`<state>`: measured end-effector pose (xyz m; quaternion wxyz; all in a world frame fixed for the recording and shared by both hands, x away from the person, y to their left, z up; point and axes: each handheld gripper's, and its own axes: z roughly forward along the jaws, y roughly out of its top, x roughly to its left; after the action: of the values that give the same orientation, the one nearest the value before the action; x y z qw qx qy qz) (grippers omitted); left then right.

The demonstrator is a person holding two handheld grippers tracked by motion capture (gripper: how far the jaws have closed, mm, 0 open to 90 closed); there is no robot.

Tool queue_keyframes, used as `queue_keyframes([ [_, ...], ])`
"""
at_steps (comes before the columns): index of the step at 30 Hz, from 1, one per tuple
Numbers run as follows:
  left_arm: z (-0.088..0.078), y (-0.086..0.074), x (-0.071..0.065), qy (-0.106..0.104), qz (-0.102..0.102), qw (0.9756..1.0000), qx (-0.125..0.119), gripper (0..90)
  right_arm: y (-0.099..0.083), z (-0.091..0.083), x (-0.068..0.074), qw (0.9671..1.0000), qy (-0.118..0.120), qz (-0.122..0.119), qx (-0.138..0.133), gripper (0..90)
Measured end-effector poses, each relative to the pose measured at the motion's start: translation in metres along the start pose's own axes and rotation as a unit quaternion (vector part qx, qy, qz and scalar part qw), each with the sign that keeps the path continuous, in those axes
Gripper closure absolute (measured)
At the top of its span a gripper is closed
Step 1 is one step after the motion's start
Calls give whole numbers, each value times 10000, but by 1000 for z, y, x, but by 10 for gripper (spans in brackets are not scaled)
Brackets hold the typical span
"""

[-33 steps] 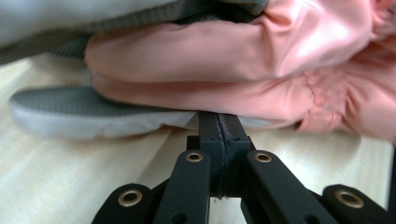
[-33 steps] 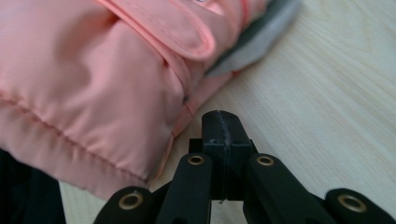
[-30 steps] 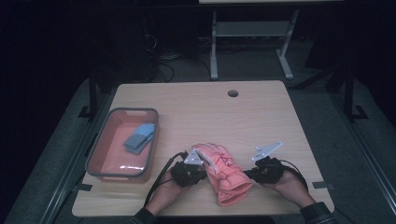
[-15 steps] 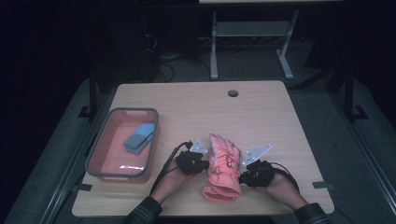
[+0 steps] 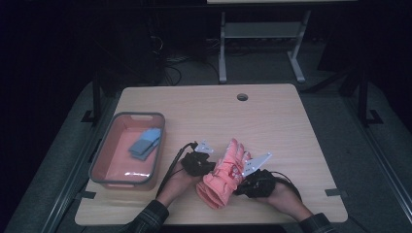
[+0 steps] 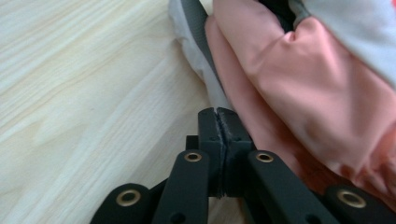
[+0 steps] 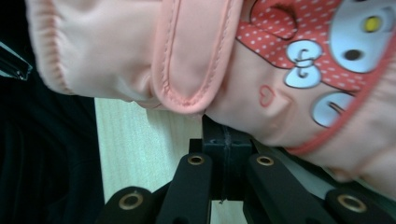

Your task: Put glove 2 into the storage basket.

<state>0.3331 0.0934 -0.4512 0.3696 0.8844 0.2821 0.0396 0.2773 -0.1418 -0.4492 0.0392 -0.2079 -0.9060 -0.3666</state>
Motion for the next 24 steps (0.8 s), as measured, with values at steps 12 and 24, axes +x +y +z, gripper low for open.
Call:
queue_keyframes([
  [12,-42,7,6,215,-355,9989,-221,678,-6,-54,-12,9949,-510,402,-769,898],
  [24,-76,20,-1,-113,-353,9978,-549,347,14,-36,-22,9928,-775,428,-803,899],
])
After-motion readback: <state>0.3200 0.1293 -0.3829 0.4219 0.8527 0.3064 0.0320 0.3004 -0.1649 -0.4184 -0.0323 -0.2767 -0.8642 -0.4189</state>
